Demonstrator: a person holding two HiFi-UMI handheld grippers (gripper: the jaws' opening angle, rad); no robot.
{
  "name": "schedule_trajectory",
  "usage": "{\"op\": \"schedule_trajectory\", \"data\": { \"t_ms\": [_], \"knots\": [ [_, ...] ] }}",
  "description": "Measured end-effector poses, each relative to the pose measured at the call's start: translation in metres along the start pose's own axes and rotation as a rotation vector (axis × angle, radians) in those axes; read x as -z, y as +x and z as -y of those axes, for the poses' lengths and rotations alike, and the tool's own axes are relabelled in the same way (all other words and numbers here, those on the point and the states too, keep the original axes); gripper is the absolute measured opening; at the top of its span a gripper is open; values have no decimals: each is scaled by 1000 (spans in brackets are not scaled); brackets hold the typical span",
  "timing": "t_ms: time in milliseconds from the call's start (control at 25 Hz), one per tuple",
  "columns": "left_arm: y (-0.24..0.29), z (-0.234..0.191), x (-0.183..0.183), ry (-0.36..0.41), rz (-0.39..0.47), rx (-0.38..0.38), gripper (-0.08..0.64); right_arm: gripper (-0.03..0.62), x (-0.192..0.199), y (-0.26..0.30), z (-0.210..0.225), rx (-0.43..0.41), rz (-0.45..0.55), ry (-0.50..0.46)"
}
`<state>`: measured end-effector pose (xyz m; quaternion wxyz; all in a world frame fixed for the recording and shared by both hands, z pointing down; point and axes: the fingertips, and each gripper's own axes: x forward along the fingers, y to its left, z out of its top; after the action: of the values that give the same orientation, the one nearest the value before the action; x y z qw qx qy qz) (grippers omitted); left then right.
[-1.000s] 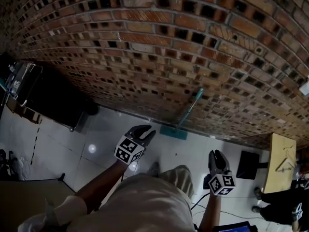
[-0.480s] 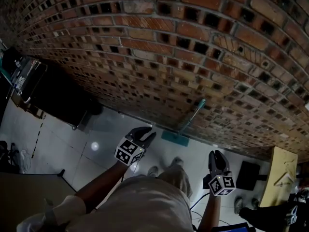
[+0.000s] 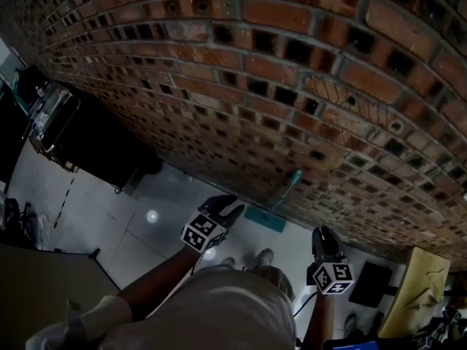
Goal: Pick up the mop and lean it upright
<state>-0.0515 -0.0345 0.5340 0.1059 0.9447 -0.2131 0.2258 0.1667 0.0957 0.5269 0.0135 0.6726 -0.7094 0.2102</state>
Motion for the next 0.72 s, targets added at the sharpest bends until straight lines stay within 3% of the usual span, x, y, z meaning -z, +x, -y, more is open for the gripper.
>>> {"op": "schedule_trajectory", "data": {
  "t_ms": [320,720],
  "knots": [
    [31,9,-16,-8,-18,-37,141,97,-4,35,30,-75,-55,6],
    [41,4,-12,-50,-47,-108,143,97,23,77,41,-179,-149,-30]
  ]
}}
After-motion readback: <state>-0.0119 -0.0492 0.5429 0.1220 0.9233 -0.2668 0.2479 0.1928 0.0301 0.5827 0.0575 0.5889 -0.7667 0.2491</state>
